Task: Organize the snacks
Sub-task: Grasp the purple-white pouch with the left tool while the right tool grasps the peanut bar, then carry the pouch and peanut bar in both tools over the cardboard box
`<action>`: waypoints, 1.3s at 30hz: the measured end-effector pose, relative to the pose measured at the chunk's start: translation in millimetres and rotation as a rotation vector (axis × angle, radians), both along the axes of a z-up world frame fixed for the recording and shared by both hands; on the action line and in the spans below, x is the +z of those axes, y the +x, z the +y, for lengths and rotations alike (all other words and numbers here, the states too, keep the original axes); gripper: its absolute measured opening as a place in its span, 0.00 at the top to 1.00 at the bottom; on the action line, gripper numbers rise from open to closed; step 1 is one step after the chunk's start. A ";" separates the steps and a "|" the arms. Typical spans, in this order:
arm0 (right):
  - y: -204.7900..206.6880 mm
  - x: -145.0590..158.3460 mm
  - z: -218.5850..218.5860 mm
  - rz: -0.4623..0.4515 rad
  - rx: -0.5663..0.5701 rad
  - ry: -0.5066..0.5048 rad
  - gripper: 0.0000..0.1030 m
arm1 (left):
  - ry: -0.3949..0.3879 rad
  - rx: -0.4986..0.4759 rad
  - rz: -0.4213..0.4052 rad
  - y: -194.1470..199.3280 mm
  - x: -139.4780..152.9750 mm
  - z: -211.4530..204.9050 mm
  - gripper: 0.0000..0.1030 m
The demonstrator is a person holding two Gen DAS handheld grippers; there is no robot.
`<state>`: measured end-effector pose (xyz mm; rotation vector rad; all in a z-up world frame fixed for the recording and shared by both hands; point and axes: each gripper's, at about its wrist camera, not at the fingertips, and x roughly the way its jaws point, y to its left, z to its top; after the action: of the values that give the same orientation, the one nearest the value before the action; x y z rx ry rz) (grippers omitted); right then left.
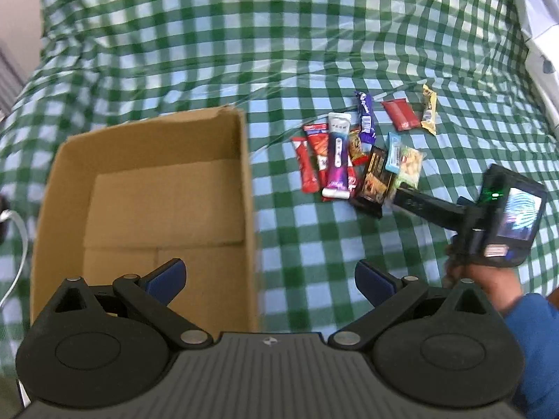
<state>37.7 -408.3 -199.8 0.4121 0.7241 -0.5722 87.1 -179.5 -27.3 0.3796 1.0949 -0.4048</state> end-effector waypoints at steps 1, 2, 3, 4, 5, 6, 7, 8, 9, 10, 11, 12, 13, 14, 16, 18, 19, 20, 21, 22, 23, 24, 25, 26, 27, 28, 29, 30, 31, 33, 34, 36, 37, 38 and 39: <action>9.0 -8.5 -5.0 0.016 -0.006 0.005 0.00 | 0.004 -0.014 0.009 8.9 -6.2 -12.4 0.00; 15.8 -16.4 -10.0 0.024 -0.010 0.011 0.00 | 0.006 -0.028 0.017 17.2 -12.7 -24.3 0.00; 23.1 -23.6 -11.9 0.030 -0.009 0.018 0.01 | 0.008 -0.035 0.025 25.1 -18.9 -35.2 0.00; 25.7 -29.5 -14.9 0.023 -0.002 0.019 0.01 | 0.006 -0.044 0.033 33.9 -26.4 -47.5 0.00; 26.7 -33.1 -15.9 0.022 0.003 0.017 0.05 | 0.002 -0.059 0.041 41.7 -33.9 -57.9 0.00; 25.9 -36.3 -16.4 0.026 0.007 0.005 0.17 | 0.002 -0.070 0.054 50.3 -42.3 -68.7 0.00; 23.2 -39.0 -16.8 0.037 0.010 -0.017 0.25 | 0.002 -0.075 0.065 59.0 -51.1 -78.1 0.00; 18.1 -39.3 -16.5 0.041 0.010 -0.047 0.40 | 0.002 -0.079 0.071 68.1 -60.3 -88.1 0.00; 11.3 -39.0 -17.8 0.032 0.014 -0.072 0.55 | 0.002 -0.078 0.076 76.8 -69.1 -96.8 0.00; 3.3 -37.8 -21.9 0.027 0.010 -0.070 0.60 | 0.001 -0.079 0.083 86.6 -79.5 -106.0 0.00; -6.9 -36.4 -27.4 0.028 -0.018 -0.059 0.61 | 0.004 -0.078 0.089 96.3 -90.4 -115.0 0.00; -16.4 -35.3 -33.0 0.028 -0.049 -0.052 0.61 | 0.014 -0.071 0.092 105.7 -102.0 -123.1 0.00; -24.4 -34.7 -36.8 0.036 -0.073 -0.059 0.61 | 0.028 -0.062 0.092 114.2 -113.7 -129.8 0.01; -30.3 -34.6 -40.1 0.044 -0.083 -0.064 0.61 | 0.041 -0.056 0.099 122.0 -125.0 -136.2 0.01; -36.6 -35.4 -49.7 0.040 -0.069 -0.038 0.57 | 0.061 -0.056 0.124 135.0 -143.5 -145.4 0.04; -36.6 -36.8 -55.9 0.029 -0.055 -0.042 0.43 | 0.072 -0.054 0.149 143.8 -155.1 -152.1 0.06; -32.3 -38.8 -57.9 0.038 -0.038 -0.046 0.39 | 0.078 -0.051 0.150 146.8 -159.4 -155.2 0.12; -29.4 -40.7 -59.3 0.046 -0.028 -0.047 0.35 | 0.083 -0.050 0.148 149.6 -162.3 -157.2 0.23; -29.8 -40.7 -57.7 0.047 -0.025 -0.051 0.29 | 0.085 -0.051 0.148 152.3 -166.3 -159.8 0.29; -26.2 -41.9 -57.7 0.048 -0.017 -0.055 0.27 | 0.076 -0.057 0.159 154.9 -169.8 -161.4 0.41; -22.9 -42.6 -57.0 0.052 -0.008 -0.063 0.25 | 0.060 -0.061 0.169 156.2 -170.9 -163.3 0.58; -22.9 -43.1 -55.7 0.054 -0.005 -0.076 0.29 | 0.042 -0.063 0.169 156.1 -170.0 -163.7 0.62; -22.9 -42.9 -54.3 0.051 0.005 -0.086 0.35 | 0.053 -0.069 0.147 153.8 -168.0 -164.3 0.72; -22.7 -41.4 -52.8 0.041 0.017 -0.090 0.51 | 0.065 -0.083 0.130 150.5 -166.2 -164.2 0.80; -23.7 -40.1 -52.1 0.035 0.018 -0.095 0.63 | 0.066 -0.093 0.125 146.6 -163.6 -162.0 0.85; -25.1 -38.4 -52.5 0.030 0.017 -0.079 0.63 | 0.056 -0.098 0.133 142.6 -160.1 -158.0 0.91; -26.6 -36.4 -53.3 0.025 0.011 -0.060 0.63 | 0.044 -0.096 0.142 137.7 -154.2 -154.8 0.91; -29.3 -33.2 -53.3 0.016 0.001 -0.046 0.63 | 0.028 -0.095 0.144 132.2 -148.4 -149.5 0.91; -33.1 -29.0 -52.6 0.005 -0.009 -0.042 0.63 | 0.012 -0.100 0.136 124.7 -141.1 -143.3 0.91; -42.0 -19.9 -46.8 -0.020 -0.019 -0.047 0.63 | -0.015 -0.117 0.115 108.3 -125.6 -132.2 0.92; -47.2 -14.1 -43.5 -0.033 -0.025 -0.047 0.63 | -0.026 -0.124 0.107 99.5 -117.0 -126.9 0.92; -57.1 -3.6 -37.2 -0.054 -0.033 -0.043 0.63 | -0.044 -0.132 0.090 84.4 -102.8 -118.8 0.92; -62.7 1.8 -32.4 -0.063 -0.033 -0.040 0.63 | -0.045 -0.133 0.077 74.9 -96.7 -116.6 0.92; -68.2 6.9 -27.5 -0.070 -0.032 -0.039 0.63 | -0.044 -0.137 0.064 67.2 -90.0 -113.1 0.92; -74.3 13.4 -21.4 -0.078 -0.033 -0.037 0.63 | -0.045 -0.145 0.049 58.1 -82.6 -109.9 0.92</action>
<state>-36.6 -429.8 -186.5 0.4099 0.6322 -0.5964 145.2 -289.3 -110.0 0.4119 1.1079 -0.5693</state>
